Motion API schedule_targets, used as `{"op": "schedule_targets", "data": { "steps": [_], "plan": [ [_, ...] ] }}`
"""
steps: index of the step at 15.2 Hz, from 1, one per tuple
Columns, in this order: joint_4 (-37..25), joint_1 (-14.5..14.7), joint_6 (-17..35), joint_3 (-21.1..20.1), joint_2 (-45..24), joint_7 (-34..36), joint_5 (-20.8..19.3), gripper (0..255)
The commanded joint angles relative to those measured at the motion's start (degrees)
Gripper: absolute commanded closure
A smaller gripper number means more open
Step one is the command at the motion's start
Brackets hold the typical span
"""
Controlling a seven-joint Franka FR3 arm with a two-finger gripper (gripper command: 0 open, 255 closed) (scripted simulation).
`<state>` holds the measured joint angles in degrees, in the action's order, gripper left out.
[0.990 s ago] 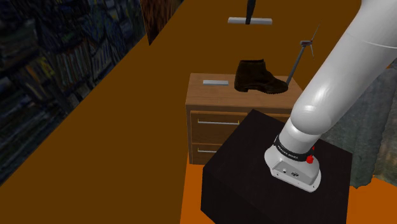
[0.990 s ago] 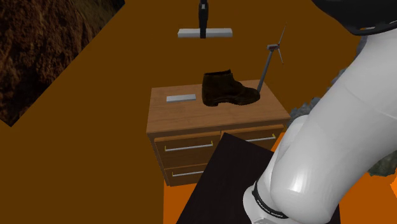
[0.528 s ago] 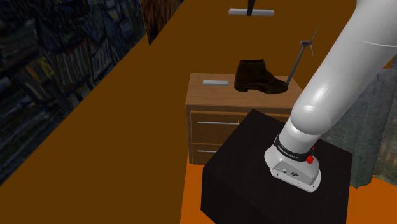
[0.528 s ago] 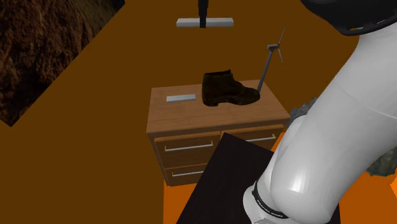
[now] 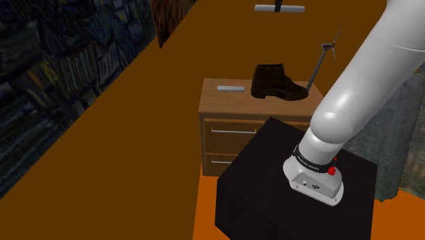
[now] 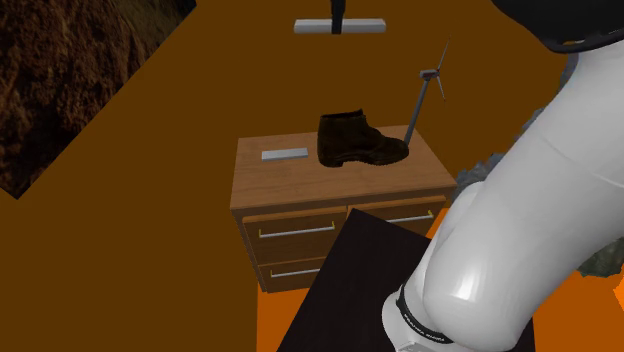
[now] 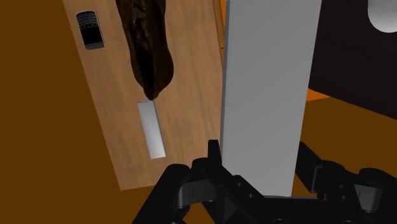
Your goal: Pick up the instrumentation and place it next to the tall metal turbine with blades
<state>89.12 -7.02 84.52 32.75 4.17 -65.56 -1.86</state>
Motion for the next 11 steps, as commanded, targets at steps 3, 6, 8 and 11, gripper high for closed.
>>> {"op": "schedule_targets", "data": {
  "steps": [3, 6, 8, 11],
  "plan": [
    [1.9, -2.1, -0.2, 2.3, 2.6, -4.4, -1.7, 255],
    [3.0, -3.7, -0.1, 4.2, 4.1, -7.9, -2.8, 255],
    [3.4, -4.7, -0.2, 5.6, 4.7, -10.4, -3.5, 255],
    [3.4, -6.3, -0.3, 8.0, 5.2, -14.4, -4.1, 255]
  ]
}}
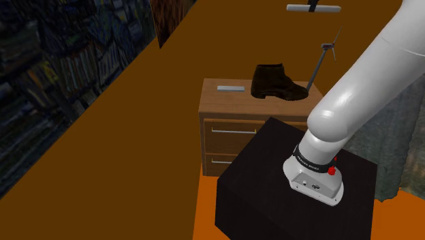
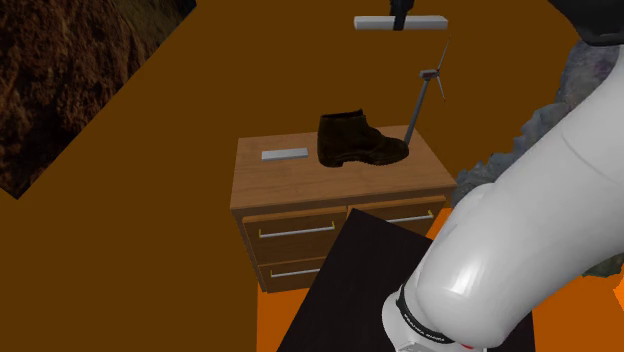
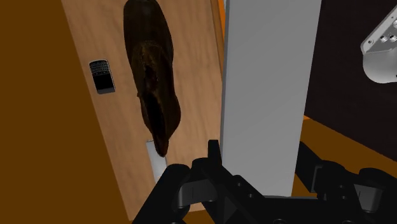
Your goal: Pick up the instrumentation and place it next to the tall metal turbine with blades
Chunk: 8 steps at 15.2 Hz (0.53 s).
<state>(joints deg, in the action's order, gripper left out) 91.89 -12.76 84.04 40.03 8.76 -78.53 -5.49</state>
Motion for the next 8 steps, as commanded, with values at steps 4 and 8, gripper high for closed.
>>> {"op": "schedule_targets", "data": {
  "steps": [4, 8],
  "plan": [
    [-0.3, -2.7, 0.1, 4.4, 0.0, -7.3, -0.7, 255],
    [-2.4, -5.0, -0.1, 8.8, -2.1, -14.1, 0.3, 255]
  ]
}}
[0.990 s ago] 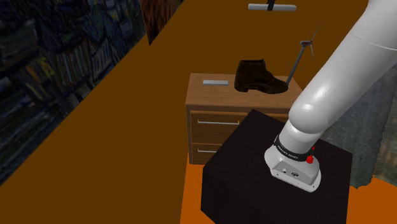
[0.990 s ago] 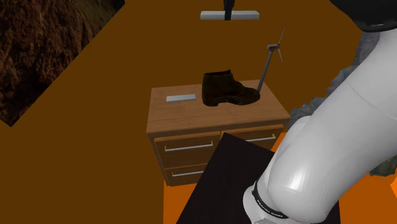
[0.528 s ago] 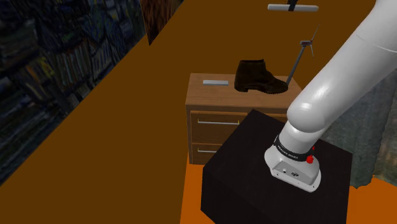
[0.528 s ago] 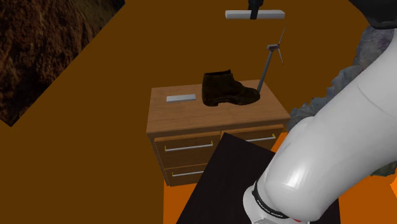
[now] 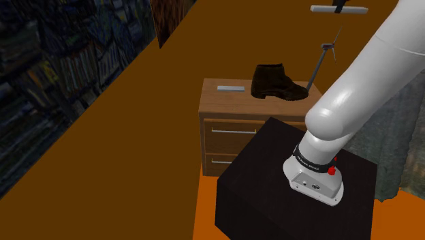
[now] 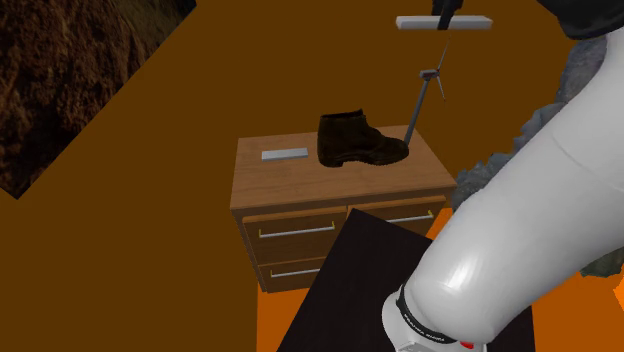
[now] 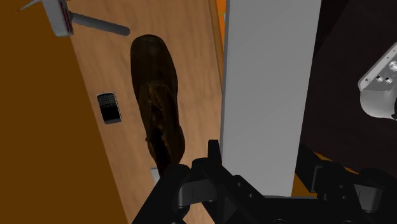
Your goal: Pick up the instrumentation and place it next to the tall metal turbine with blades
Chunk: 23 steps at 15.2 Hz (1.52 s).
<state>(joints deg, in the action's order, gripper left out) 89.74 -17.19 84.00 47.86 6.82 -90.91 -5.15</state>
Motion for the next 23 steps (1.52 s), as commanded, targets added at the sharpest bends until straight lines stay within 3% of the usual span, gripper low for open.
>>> {"op": "schedule_targets", "data": {
  "steps": [1, 6, 8, 23],
  "plan": [
    [-1.0, -1.2, -0.1, 2.2, -1.0, -3.6, 0.5, 255],
    [-5.7, -5.6, -0.7, 8.6, -7.5, -14.1, 5.4, 255],
    [-9.4, -9.7, -1.5, 11.8, -12.9, -20.7, 10.0, 255],
    [6.6, -7.1, 11.3, 10.1, -6.8, -17.0, 4.7, 255]
  ]
}}
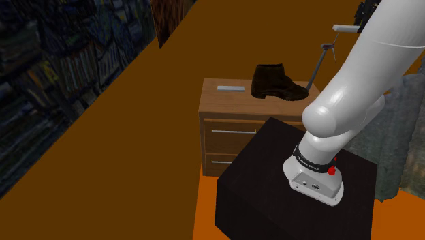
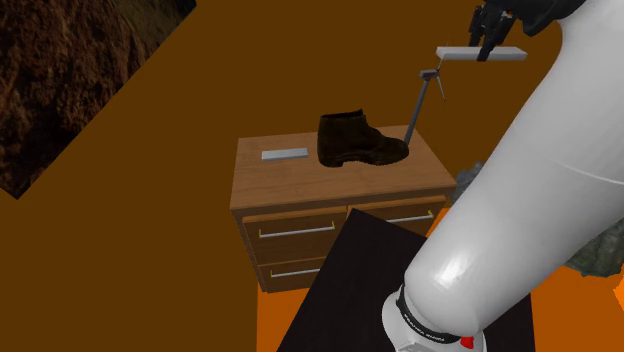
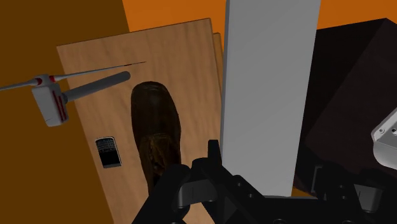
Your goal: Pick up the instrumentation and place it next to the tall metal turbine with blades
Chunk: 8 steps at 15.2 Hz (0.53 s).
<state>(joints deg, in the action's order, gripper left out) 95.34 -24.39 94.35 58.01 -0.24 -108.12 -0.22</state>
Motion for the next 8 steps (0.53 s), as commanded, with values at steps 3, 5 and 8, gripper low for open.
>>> {"op": "schedule_targets", "data": {
  "steps": [3, 5, 8],
  "plan": [
    [3.6, 0.2, 3.3, -0.2, 0.7, 0.5, -0.6, 255],
    [5.3, 0.2, 4.8, -0.2, 0.9, 0.6, -0.8, 255],
    [7.6, 0.3, 7.2, -0.2, 1.0, 0.7, -0.8, 255]
  ]
}}
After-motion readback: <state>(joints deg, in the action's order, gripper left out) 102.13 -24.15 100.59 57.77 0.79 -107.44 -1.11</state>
